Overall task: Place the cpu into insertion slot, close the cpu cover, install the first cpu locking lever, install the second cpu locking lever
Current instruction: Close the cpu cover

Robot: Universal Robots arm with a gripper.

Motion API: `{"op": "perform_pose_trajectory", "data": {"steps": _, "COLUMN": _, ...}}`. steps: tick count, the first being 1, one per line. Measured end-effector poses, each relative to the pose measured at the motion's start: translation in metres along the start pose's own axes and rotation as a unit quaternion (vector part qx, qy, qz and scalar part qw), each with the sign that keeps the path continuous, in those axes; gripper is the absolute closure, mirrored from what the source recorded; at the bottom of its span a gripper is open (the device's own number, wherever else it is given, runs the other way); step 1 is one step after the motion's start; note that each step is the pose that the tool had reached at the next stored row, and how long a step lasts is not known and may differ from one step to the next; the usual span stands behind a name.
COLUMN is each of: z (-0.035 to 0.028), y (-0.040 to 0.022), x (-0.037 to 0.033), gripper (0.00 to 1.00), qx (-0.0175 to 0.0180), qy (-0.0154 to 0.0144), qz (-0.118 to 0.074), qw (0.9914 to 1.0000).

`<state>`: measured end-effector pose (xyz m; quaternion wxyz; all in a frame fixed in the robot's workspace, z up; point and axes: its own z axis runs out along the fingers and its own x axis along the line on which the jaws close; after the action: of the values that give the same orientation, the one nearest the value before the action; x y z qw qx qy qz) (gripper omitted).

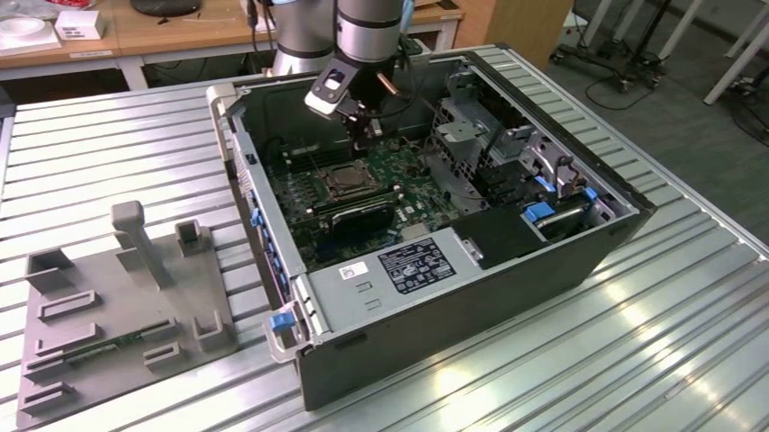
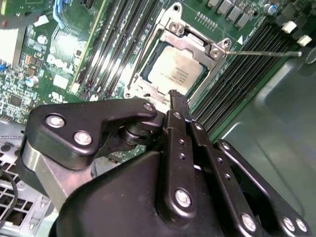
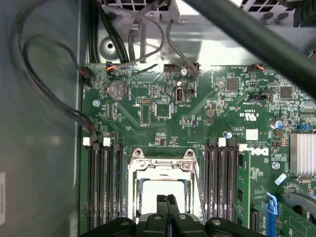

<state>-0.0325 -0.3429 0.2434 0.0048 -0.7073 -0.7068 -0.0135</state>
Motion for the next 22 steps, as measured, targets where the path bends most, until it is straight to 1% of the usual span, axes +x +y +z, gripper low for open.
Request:
{"op": "perform_pose_trajectory", "data": {"steps": 5, "z": 0.0056, "y": -0.0036, "x": -0.0013, "gripper": 0.89, "qx": 0.0000, "qy": 0.0000, "qz": 0.000, "qw": 1.00000}}
{"op": "perform_pose_trajectory", "data": {"steps": 10, "z": 0.0108, "y": -0.0109, "x": -0.0014, "gripper": 0.89, "qx": 0.0000, "qy": 0.0000, "qz": 0.000, "qw": 1.00000}}
{"op": "perform_pose_trajectory", "data": {"steps": 12, "z": 0.0113, "y": -0.0127, "x": -0.0015, "gripper": 0.89, "qx": 0.0001, "qy": -0.0001, "qz": 0.000, "qw": 1.00000}}
{"op": "perform_pose_trajectory", "data": {"steps": 16, "z": 0.0114, "y": -0.0142, "x": -0.0014, "gripper": 0.89, "qx": 0.0000, "qy": 0.0000, "qz": 0.000, "qw": 1.00000}}
{"op": "perform_pose_trajectory", "data": {"steps": 22, "z": 0.0115, "y": -0.0146, "x": -0.0014, "gripper": 0.89, "qx": 0.0000, "qy": 0.0000, "qz": 0.000, "qw": 1.00000}}
